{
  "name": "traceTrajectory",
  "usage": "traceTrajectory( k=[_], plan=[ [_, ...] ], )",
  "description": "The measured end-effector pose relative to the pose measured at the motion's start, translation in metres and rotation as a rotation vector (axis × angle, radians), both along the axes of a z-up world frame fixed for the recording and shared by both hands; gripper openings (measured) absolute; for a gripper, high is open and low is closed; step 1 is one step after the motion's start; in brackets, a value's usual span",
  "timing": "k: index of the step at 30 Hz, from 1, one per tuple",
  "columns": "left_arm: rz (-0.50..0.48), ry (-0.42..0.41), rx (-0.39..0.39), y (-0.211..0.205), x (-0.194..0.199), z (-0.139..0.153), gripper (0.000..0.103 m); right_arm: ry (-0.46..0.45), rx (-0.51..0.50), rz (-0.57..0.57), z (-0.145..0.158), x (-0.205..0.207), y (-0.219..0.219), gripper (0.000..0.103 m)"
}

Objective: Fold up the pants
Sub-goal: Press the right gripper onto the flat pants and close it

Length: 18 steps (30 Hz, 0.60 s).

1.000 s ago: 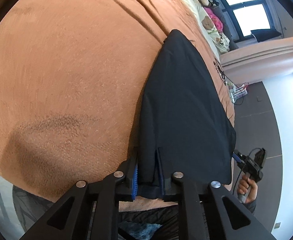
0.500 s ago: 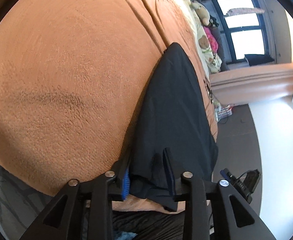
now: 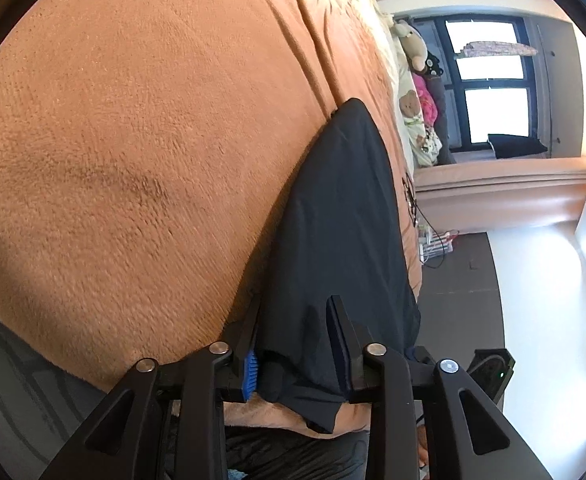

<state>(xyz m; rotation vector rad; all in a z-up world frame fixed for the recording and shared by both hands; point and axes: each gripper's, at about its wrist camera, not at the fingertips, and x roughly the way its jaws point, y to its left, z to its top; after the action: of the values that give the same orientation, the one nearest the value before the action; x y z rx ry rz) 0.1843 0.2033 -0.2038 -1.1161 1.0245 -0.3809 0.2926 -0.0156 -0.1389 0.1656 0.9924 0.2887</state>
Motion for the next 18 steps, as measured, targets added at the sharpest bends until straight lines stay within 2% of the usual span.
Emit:
traceTrajectory(
  k=[1,4,6,13,17,18],
  plan=[
    [-0.004,0.000,0.018,0.000,0.000,0.001,0.016,0.005,0.000,0.007,-0.003,0.006,0.004,0.036],
    [0.010,-0.009,0.003,0.006,-0.002,0.003,0.008,0.022,-0.014,0.025,-0.014,0.015,0.015,0.031],
    [0.017,-0.020,0.012,0.008,-0.002,0.006,0.006,0.031,-0.027,0.028,-0.019,0.019,0.018,0.029],
    [0.000,-0.011,0.027,0.008,0.003,0.007,0.006,0.163,-0.079,0.034,-0.052,0.020,0.021,0.028],
    [-0.001,-0.003,0.020,0.006,0.005,0.005,0.009,0.158,-0.079,0.026,-0.042,0.025,0.017,0.027],
    [-0.001,-0.001,0.018,0.006,0.005,0.005,0.014,0.144,-0.081,0.023,-0.037,0.028,0.016,0.027]
  ],
)
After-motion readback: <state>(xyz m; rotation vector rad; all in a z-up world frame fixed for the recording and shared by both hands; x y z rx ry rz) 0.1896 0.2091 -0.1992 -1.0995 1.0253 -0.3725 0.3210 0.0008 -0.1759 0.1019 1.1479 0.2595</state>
